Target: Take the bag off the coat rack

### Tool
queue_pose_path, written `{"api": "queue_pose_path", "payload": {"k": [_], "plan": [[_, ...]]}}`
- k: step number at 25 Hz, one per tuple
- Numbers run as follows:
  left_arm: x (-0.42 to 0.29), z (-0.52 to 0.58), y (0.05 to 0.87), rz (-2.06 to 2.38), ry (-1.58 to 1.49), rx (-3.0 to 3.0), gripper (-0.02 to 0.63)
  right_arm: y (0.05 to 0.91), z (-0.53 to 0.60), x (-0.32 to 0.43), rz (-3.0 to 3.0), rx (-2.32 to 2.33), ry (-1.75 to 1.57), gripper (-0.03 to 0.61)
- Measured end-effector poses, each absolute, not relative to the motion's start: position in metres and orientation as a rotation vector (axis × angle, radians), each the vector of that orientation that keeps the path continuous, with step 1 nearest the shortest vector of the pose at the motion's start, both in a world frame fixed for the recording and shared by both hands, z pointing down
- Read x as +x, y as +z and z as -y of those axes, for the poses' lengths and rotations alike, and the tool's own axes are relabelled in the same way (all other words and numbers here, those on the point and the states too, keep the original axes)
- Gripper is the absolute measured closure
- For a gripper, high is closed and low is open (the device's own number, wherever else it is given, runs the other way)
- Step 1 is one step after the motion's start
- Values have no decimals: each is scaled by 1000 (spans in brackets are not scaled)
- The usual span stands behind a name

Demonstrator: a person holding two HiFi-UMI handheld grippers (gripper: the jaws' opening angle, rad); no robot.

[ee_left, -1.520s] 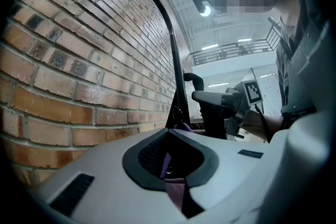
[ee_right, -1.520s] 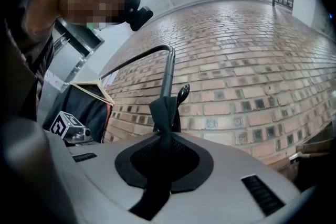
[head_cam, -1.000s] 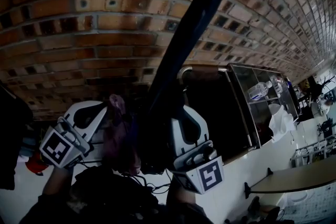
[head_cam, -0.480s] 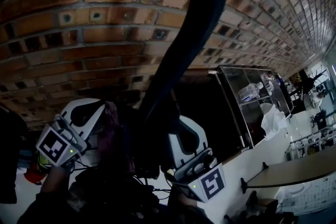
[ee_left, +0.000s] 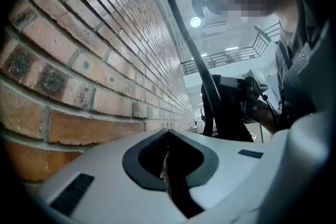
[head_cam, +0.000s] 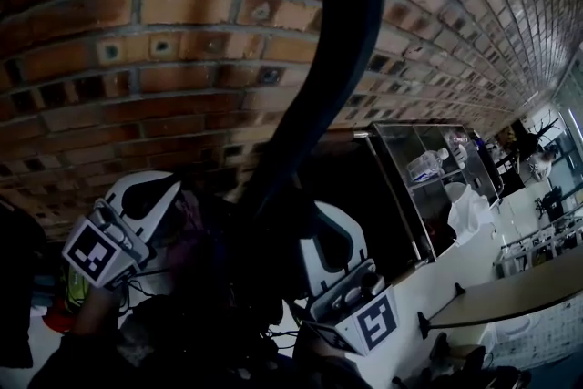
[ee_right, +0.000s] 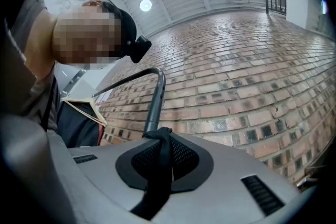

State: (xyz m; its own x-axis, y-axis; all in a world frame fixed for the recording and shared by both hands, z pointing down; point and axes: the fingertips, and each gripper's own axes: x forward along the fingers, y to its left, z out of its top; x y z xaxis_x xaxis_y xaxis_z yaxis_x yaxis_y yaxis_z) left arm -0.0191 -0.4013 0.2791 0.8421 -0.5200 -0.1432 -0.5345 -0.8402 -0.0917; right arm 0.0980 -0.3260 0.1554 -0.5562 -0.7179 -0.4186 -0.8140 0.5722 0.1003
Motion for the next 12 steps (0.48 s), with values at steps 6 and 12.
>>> {"api": "queue_pose_path", "payload": {"k": [6,12], "plan": [[-15,415,285,-814,159,-2904,595,150,335,112,-2439,-1259,385,531],[-10,422,292,-795,165,-2934,595,137,351,128,-2401,-1315,406,531]]}}
